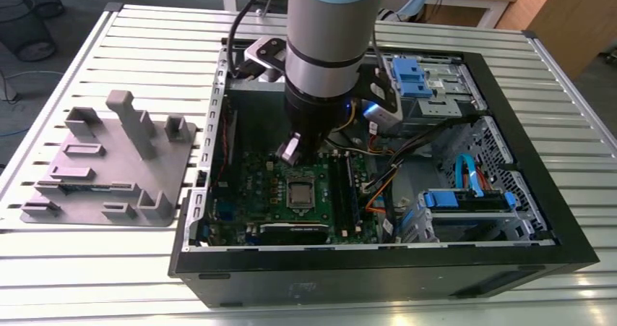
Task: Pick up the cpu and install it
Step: 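Install the first cpu locking lever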
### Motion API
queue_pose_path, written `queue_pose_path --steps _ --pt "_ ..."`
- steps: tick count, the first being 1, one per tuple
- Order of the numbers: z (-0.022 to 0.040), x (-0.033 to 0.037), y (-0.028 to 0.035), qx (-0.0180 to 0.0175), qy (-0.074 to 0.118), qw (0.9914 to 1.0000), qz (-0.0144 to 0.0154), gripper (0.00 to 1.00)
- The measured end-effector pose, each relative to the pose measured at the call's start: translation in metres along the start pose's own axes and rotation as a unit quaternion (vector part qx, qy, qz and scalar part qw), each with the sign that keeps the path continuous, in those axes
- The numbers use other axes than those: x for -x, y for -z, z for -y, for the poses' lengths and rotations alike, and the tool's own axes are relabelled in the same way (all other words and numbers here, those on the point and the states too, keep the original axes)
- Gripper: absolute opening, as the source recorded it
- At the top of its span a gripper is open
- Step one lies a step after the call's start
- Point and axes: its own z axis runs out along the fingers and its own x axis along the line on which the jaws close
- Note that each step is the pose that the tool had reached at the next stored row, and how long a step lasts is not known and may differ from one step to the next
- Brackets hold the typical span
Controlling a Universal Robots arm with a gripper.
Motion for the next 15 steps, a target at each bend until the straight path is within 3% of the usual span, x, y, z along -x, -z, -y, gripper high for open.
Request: queue_pose_path --steps 5,15 --pt "-0.0004 0.0006 0.0067 0.0001 0.0 1.0 0.0001 0.11" --pt "-0.0008 0.0012 0.007 0.0 -0.001 1.0 0.0001 0.11"
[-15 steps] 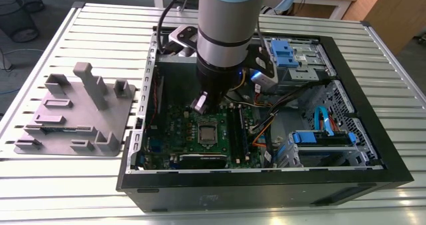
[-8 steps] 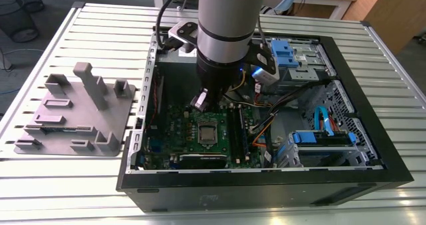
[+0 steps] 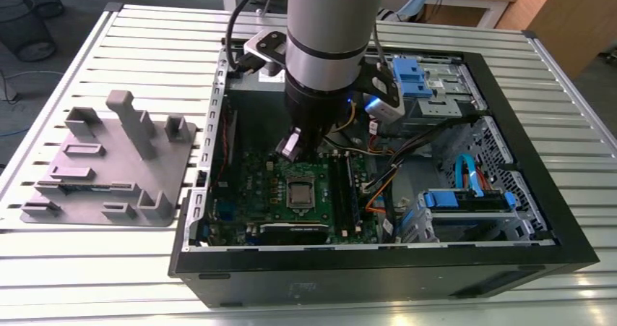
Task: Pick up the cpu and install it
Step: 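Install the first cpu locking lever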
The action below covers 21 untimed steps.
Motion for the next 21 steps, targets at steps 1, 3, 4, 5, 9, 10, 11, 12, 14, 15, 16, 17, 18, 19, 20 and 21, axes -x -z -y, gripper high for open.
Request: queue_pose_path --steps 1,3,4,5,9,10,11,12,14,15,16,17,18,19,20,21 --pt "0.0 0.0 0.0 0.0 0.0 1.0 0.0 0.11" --pt "0.0 0.0 0.0 0.0 0.0 1.0 0.0 0.11" --pt "0.0 0.0 0.0 0.0 0.0 1.0 0.0 0.11" --pt "-0.0001 0.0001 -0.0001 0.0 0.0 1.0 0.0001 0.11" --pt "-0.0009 0.0015 -0.0002 0.0 0.0 1.0 0.0001 0.11" --pt "-0.0011 0.0021 -0.0002 0.0 0.0 1.0 0.0001 0.11" --pt "-0.0012 0.0026 -0.0003 0.0 0.0 1.0 0.0 0.11" --pt "-0.0013 0.0032 -0.0003 0.0 0.0 1.0 0.0001 0.11" --pt "-0.0008 0.0045 -0.0005 0.0 0.0 1.0 0.0001 0.11" --pt "-0.0004 0.0052 -0.0005 0.0 0.0 1.0 0.0 0.11" --pt "0.0001 0.0059 -0.0006 0.0 0.0 1.0 0.0001 0.11" --pt "0.0008 0.0066 -0.0007 0.0 0.0 1.0 0.0 0.11" --pt "0.0016 0.0075 -0.0008 0.0 0.0 1.0 0.0 0.11" --pt "0.0022 0.0083 -0.001 0.0 0.0 1.0 0.0001 0.11" --pt "0.0028 0.0091 -0.0011 0.0 0.0 1.0 0.0001 0.11" --pt "0.0034 0.01 -0.0012 0.0 0.0 1.0 0.0001 0.11"
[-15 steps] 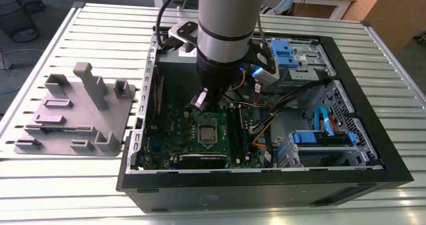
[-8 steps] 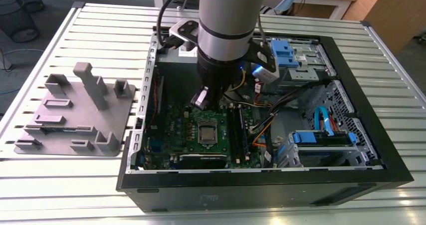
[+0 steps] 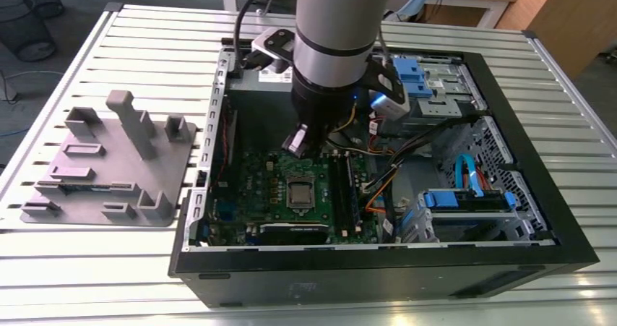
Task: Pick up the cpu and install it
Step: 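Install the first cpu locking lever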
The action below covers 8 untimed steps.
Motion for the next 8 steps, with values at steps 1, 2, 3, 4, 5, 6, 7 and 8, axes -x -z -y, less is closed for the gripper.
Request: queue_pose_path --steps 1,2,3,4,5,6,7,8 --pt "0.0006 0.001 -0.0001 0.0 0.0 1.0 0.0 0.11" --pt "0.0011 0.0023 -0.0002 0.0 0.0 1.0 -0.0001 0.11" --pt "0.0011 0.0036 -0.0004 -0.0001 -0.001 1.0 0.0 0.11" --pt "0.0008 0.0051 -0.0006 -0.0001 -0.001 1.0 -0.0001 0.11" --pt "0.0004 0.0065 -0.0007 -0.0002 -0.001 1.0 -0.0001 0.11" --pt "-0.0001 0.008 -0.0009 -0.0002 -0.002 1.0 -0.0001 0.11" --pt "-0.0003 0.0092 -0.0011 -0.0003 -0.002 1.0 -0.0002 0.11" --pt "-0.0005 0.0103 -0.0013 -0.0004 -0.002 1.0 -0.0002 0.11"
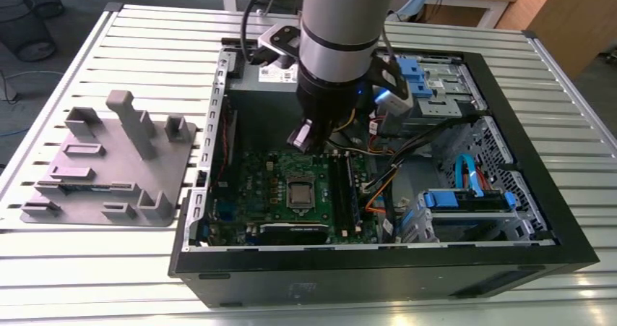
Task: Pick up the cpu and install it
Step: 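Install the first cpu locking lever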
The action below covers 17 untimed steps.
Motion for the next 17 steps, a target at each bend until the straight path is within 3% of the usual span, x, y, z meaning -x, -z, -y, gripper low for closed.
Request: queue_pose_path --steps 11,17 --pt "-0.0005 0.0104 -0.0021 -0.0014 -0.012 0.99992 -0.0005 0.11" --pt "-0.0012 0.0136 -0.0036 -0.0028 -0.034 0.99941 0.0004 0.11"
